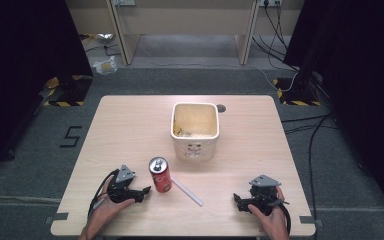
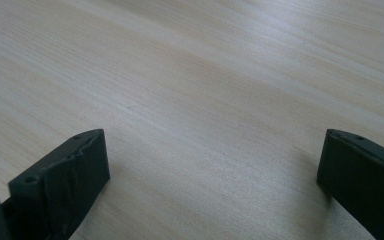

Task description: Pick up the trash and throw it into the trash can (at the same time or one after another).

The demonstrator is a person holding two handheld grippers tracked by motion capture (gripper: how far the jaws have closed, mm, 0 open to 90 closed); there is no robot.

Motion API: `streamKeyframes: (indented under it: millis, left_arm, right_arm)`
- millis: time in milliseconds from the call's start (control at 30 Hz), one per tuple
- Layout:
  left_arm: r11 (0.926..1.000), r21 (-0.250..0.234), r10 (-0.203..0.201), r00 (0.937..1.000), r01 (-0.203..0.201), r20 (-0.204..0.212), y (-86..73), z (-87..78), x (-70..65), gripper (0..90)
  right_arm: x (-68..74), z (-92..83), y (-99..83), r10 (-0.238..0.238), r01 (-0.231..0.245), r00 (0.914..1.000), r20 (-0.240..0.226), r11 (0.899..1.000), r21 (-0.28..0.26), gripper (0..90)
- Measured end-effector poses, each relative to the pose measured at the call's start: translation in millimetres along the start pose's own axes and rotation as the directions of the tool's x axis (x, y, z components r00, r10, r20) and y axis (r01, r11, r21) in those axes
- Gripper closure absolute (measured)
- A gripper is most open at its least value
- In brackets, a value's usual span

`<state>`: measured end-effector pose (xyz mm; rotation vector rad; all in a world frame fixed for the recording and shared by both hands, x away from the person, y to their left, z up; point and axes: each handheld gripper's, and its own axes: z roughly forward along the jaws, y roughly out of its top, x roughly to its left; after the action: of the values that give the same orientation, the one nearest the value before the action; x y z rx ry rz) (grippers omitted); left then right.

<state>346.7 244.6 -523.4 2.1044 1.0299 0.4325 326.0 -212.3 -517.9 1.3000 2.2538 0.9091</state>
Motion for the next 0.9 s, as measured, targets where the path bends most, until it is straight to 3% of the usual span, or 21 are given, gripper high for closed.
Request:
streamKeyframes:
  millis: [633, 767, 900]
  left_arm:
    - [1.0000, -0.001, 0.000, 1.0000, 0.000, 0.009, -1.0, -1.7, -0.2, 15.1]
    - [1.0000, -0.009, -0.002, 0.9997, 0.002, 0.024, -1.8, -5.1, -1.3, 15.6]
    - [0.9988, -0.049, 0.002, 0.9993, 0.000, 0.037, 2.1, -11.6, -5.3, 15.7]
  right_arm:
    - [0.0, 0.1, 0.1, -0.002, 0.002, 1.0000, 0.004, 1.000, 0.001, 0.3]
    - [0.0, 0.1, 0.0, -0.001, 0.001, 1.0000, 0.004, 1.000, 0.001, 0.3]
    - [0.1, 0.1, 0.0, -0.001, 0.001, 1.0000, 0.004, 1.000, 0.001, 0.3]
